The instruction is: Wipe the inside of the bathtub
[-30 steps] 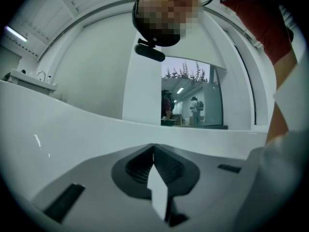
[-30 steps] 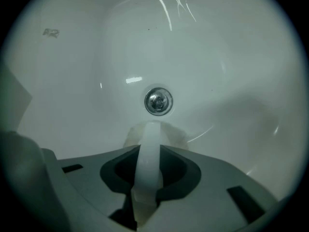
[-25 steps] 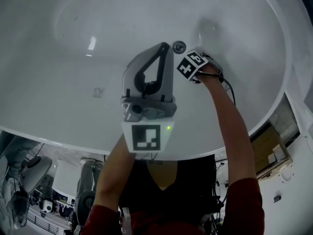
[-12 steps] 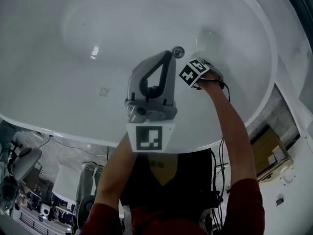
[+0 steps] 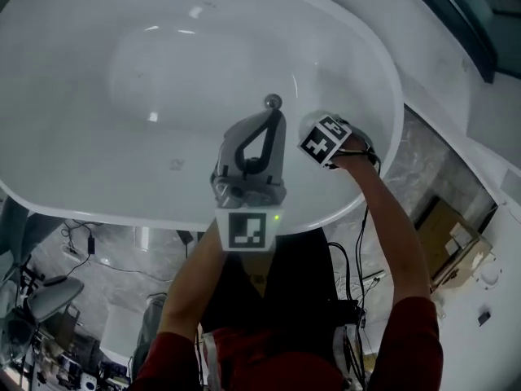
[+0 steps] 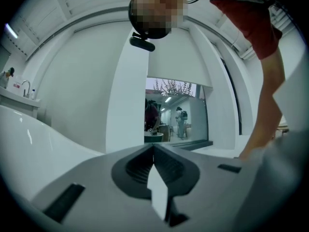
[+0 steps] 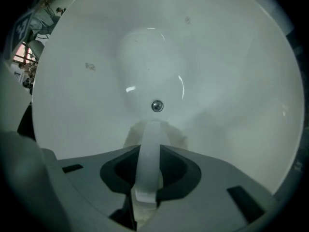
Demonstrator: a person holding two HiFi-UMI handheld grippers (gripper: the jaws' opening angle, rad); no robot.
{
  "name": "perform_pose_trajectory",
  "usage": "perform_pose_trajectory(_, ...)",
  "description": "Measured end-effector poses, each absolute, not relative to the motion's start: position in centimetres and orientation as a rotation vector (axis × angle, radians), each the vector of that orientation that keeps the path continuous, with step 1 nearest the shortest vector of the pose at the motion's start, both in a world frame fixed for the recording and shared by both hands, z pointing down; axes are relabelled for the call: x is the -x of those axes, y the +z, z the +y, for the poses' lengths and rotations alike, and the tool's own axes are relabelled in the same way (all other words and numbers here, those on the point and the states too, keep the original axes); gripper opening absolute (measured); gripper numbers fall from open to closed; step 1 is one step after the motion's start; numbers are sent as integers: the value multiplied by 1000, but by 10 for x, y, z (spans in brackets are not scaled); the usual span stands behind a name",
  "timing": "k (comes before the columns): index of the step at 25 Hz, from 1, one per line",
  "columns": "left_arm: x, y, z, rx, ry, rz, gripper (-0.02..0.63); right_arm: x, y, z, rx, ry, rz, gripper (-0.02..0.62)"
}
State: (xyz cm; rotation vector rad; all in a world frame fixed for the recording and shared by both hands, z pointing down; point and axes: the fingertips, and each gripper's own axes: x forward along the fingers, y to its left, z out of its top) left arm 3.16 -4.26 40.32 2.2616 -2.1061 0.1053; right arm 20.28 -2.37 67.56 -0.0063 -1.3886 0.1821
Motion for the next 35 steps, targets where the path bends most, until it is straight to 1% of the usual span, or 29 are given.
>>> perform_pose_trajectory(7, -48, 351, -36, -2360, 76, -2049, 15, -248, 587, 6, -28, 249, -1351, 92)
perform_pose_trajectory(13, -52, 325, -36, -2407, 58, -2043, 15, -269, 558, 39, -37, 312, -1327, 92)
perform_pose_trajectory(22, -61, 332, -32, -2382, 58, -2016, 15, -296, 576, 63, -52, 340, -1282, 92)
perform_pose_trajectory(35, -57, 357, -31, -2359, 73, -2028, 15, -287, 609, 64, -17, 314, -1242, 92)
